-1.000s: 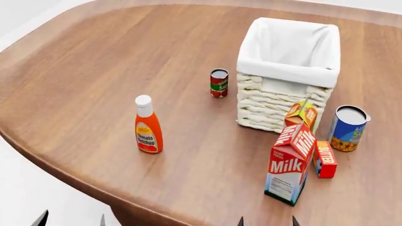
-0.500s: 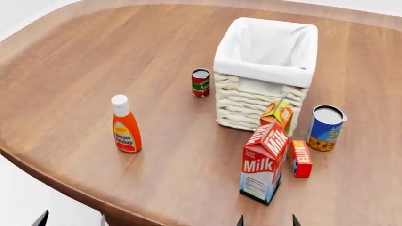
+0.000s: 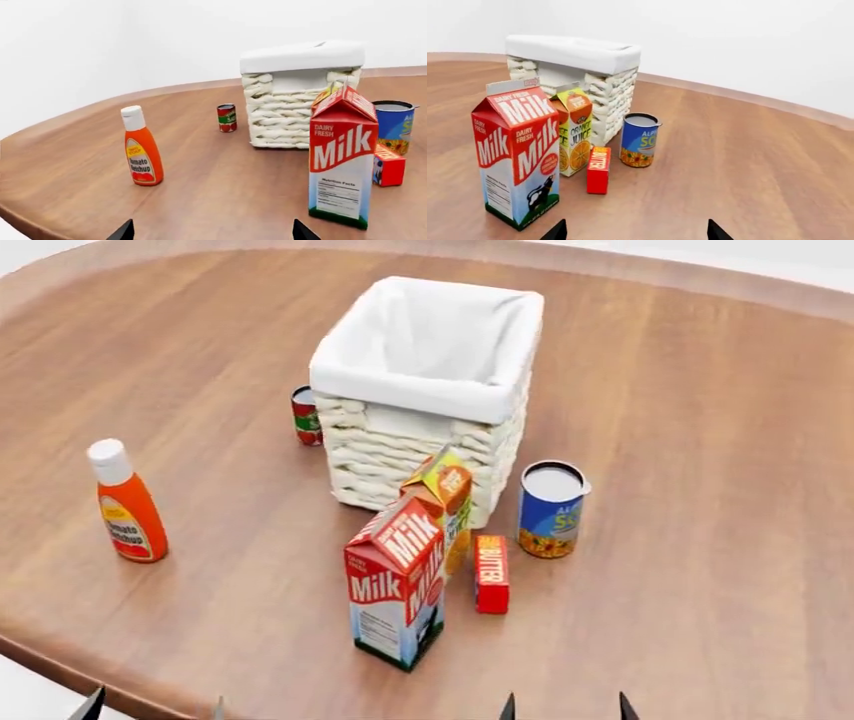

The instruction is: Pick up the butter and put it in the basket.

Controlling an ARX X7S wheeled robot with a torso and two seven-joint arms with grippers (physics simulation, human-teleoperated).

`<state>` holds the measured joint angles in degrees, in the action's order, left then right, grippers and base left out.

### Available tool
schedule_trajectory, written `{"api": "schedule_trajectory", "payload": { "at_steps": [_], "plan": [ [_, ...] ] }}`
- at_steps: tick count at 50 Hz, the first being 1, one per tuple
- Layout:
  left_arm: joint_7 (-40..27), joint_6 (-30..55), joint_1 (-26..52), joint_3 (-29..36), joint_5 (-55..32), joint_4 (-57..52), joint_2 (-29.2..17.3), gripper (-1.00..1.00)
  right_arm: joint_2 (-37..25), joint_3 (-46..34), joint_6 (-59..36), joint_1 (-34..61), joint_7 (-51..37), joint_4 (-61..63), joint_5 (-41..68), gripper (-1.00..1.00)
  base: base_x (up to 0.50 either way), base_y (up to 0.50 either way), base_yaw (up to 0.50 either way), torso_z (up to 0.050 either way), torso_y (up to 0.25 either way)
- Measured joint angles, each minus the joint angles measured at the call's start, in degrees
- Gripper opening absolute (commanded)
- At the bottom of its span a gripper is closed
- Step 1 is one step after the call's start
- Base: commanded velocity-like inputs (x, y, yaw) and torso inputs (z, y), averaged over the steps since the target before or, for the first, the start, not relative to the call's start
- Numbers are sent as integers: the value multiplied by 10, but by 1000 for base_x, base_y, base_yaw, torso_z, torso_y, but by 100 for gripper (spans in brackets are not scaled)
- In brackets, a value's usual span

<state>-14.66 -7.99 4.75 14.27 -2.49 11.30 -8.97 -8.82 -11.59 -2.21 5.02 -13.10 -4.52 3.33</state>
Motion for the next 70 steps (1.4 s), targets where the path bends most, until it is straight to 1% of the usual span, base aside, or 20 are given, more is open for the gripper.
{"api": "schedule_trajectory", "payload": {
  "at_steps": [8,26,29,45,61,70],
  "plan": [
    [-3,7,4,2,-6,-3,-1,100,-3,-4,-5,2,-2,0,4,100,53,-80,0,0,0],
    [-33,101,43,-26,-29,-59,-19,100,-8,-18,-10,4,-7,3,7,100,477,150,0,0,0],
    [-36,108,48,-29,-31,-65,-21,100,-9,-18,-10,5,-11,5,5,100,0,0,0,0,0],
    [-44,129,52,-32,-42,-82,-28,100,-13,-24,-13,4,-24,10,6,100,18,-84,0,0,0],
    [-49,143,51,-32,-53,-101,-34,100,-19,-33,-15,2,-29,17,6,100,446,140,0,0,0],
    [-51,147,50,-31,-57,-109,-37,100,-21,-35,-15,1,-38,22,4,100,0,0,0,0,0]
  ]
}}
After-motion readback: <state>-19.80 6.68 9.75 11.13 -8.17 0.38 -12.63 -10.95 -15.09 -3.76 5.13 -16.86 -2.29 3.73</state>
